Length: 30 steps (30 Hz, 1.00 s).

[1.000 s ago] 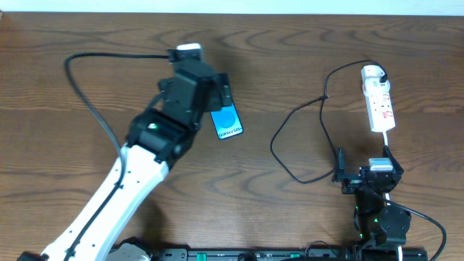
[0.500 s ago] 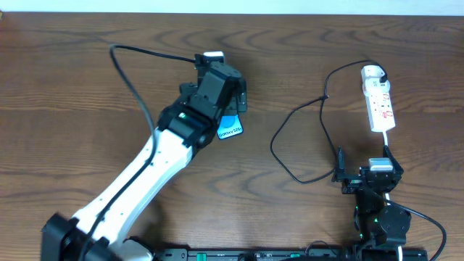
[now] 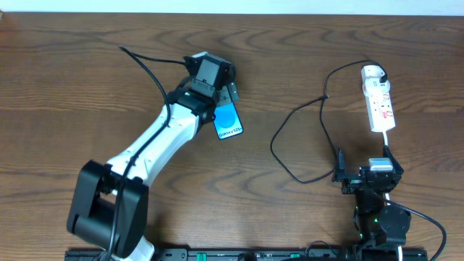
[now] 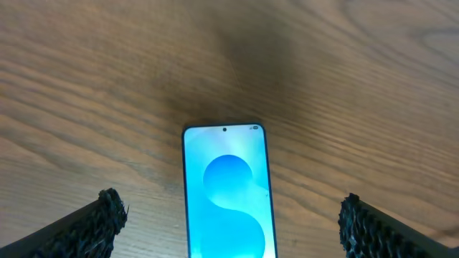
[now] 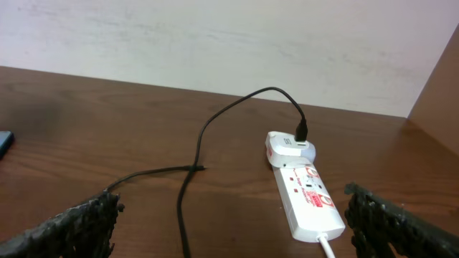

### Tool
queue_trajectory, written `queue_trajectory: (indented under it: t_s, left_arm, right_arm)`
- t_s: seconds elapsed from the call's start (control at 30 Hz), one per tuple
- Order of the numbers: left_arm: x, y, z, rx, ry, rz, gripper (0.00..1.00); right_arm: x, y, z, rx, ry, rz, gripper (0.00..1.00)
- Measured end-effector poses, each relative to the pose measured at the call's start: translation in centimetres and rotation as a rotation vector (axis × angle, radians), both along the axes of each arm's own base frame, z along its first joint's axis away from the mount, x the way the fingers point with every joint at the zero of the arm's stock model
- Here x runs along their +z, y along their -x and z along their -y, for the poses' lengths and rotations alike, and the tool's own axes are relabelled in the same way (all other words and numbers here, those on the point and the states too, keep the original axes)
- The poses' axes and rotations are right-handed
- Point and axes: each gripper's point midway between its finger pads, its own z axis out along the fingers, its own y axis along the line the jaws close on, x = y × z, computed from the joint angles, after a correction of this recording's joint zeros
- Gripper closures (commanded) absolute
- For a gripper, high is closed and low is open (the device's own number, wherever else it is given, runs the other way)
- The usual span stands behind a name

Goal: Plug charger to phone and switch on socket
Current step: 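Raise the left gripper and move it over the phone, then lower the left gripper onto the phone's top edge and close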

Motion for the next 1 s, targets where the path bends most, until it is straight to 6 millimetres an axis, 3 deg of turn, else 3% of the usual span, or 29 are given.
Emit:
queue_trajectory:
  t_s: [0.3,0.53,0.77,1.0]
  left_arm:
    - [-6.0,0.2,0.5,0.015,0.041,-0.141,0.03]
    - [-7.6,0.1,0.8,0.013,0.042,-0.165,0.03]
    - [-10.4,0.8,0.9,0.006,0.008,-0.221,0.03]
    - [-10.3,0.8,1.4,-0.006,0.010,-0.217,0.03]
  right_arm:
    - [0.0,0.0,0.0,0.000,0.000,0.000,0.01]
    - [0.0,0.0,0.0,0.000,0.000,0.000,0.01]
    - [0.0,0.0,0.0,0.000,0.000,0.000,0.01]
    - [0.0,0.0,0.0,0.000,0.000,0.000,0.01]
